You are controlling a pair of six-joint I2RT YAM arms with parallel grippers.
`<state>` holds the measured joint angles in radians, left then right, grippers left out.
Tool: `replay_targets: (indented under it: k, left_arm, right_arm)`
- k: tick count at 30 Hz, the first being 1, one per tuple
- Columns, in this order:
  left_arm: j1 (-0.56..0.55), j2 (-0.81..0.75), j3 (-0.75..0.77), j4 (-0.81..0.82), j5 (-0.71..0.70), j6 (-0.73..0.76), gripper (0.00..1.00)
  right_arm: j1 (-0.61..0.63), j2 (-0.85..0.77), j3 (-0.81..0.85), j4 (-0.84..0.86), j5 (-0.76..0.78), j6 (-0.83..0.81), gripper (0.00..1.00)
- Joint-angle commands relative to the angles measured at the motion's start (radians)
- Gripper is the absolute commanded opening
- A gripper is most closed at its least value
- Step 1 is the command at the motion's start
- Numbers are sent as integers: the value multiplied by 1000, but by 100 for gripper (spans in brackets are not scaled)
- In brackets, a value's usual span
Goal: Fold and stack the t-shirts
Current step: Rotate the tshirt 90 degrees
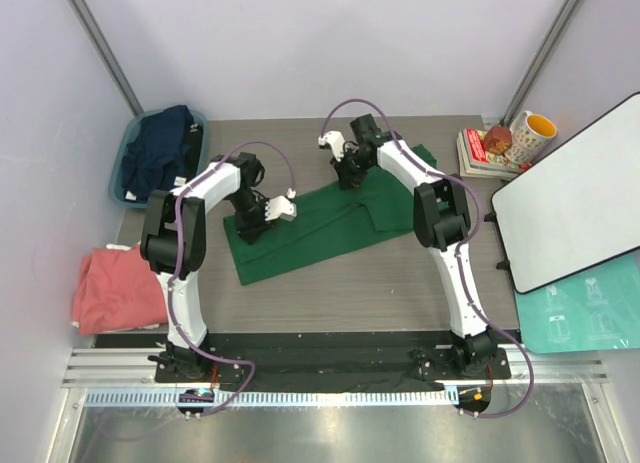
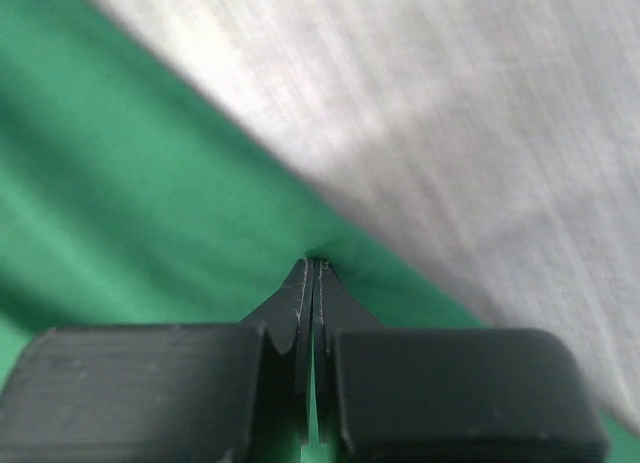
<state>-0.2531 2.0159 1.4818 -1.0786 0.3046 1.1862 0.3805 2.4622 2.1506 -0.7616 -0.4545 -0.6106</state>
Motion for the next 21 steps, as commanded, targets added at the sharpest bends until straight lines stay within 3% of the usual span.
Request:
replay_targets:
  k: [1, 11, 18, 21]
  left_arm:
    - [-3, 0, 23, -27, -19, 13, 36]
    - [2, -26, -44, -27, -29, 9, 37]
    - [2, -78, -126, 22, -51, -43, 38]
    - [2, -91, -146, 58, -94, -57, 38]
  right_arm:
    - [9, 15, 12, 174, 127, 92, 2]
    - [18, 75, 28, 327, 339, 144, 1]
    - [20, 49, -8, 312, 301, 127, 2]
    - [23, 34, -9, 272, 272, 97, 9]
